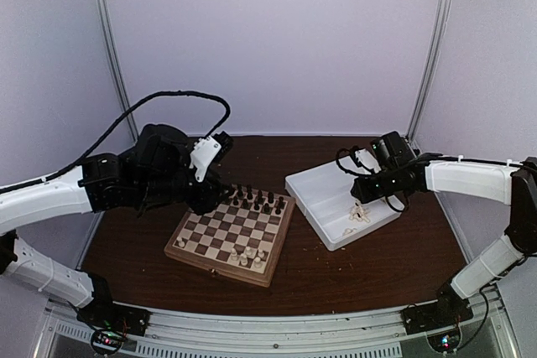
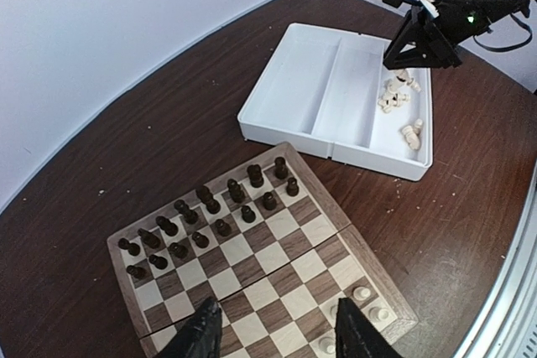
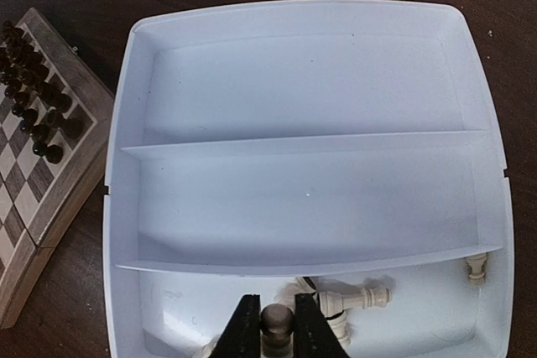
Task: Set up the chess pieces on the board
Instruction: Place the chess piece in the storage box, then place the chess piece on the chessboard.
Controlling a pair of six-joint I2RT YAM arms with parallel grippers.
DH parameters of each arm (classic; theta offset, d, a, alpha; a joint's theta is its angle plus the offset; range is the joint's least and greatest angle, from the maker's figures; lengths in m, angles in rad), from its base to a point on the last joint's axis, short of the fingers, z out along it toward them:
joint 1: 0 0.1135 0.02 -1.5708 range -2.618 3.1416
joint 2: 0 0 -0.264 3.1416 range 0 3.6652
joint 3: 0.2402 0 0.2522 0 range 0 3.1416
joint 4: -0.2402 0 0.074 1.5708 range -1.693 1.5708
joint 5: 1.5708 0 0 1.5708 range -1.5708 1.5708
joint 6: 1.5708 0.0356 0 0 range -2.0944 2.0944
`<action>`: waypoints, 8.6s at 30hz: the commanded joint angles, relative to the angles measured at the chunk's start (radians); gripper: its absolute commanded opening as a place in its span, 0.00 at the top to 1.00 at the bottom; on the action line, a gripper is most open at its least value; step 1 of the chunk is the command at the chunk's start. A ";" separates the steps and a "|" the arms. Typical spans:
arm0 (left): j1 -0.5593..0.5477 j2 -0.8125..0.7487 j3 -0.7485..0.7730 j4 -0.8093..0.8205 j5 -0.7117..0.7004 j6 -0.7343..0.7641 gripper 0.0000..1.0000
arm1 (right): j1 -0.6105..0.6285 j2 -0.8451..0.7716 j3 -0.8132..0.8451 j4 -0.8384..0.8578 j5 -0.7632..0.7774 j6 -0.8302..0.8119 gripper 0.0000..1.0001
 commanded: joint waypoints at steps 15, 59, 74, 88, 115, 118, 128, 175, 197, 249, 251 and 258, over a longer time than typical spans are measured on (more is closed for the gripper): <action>0.015 0.220 -0.037 0.498 0.234 0.009 0.51 | 0.006 -0.158 0.019 0.075 -0.299 0.182 0.83; 0.038 0.757 0.161 1.273 0.747 0.245 0.34 | 0.021 -0.256 0.157 0.101 -0.774 0.505 0.83; 0.035 0.787 0.221 1.222 0.769 0.241 0.79 | 0.025 -0.262 0.144 0.114 -0.772 0.509 0.84; 0.036 0.582 0.051 0.942 0.592 0.307 1.00 | 0.001 -0.275 0.154 -0.088 -0.597 0.339 0.86; 0.036 0.035 -0.171 0.239 0.373 0.154 0.97 | 0.000 0.017 -0.123 0.174 -0.102 0.299 0.86; 0.036 0.026 -0.168 0.221 0.377 0.156 0.97 | 0.000 0.029 -0.131 0.181 -0.102 0.299 0.86; 0.036 0.004 -0.171 0.215 0.367 0.161 0.97 | 0.000 0.014 -0.188 0.211 -0.100 0.322 0.84; -0.021 -0.044 -0.203 0.190 0.294 0.234 0.98 | 0.304 -0.248 0.062 0.061 -0.265 0.354 0.00; -0.044 0.003 -0.183 0.203 0.251 0.278 0.98 | 0.441 -0.209 0.032 0.235 -0.324 0.467 0.01; -0.065 0.018 -0.204 0.248 0.264 0.339 0.93 | 0.556 0.146 0.216 0.390 -0.422 0.630 0.94; -0.064 0.014 -0.205 0.248 0.264 0.338 0.91 | 0.556 0.146 0.216 0.384 -0.418 0.628 1.00; -0.065 -0.002 -0.214 0.250 0.261 0.333 0.76 | 0.554 0.126 0.208 0.370 -0.392 0.614 1.00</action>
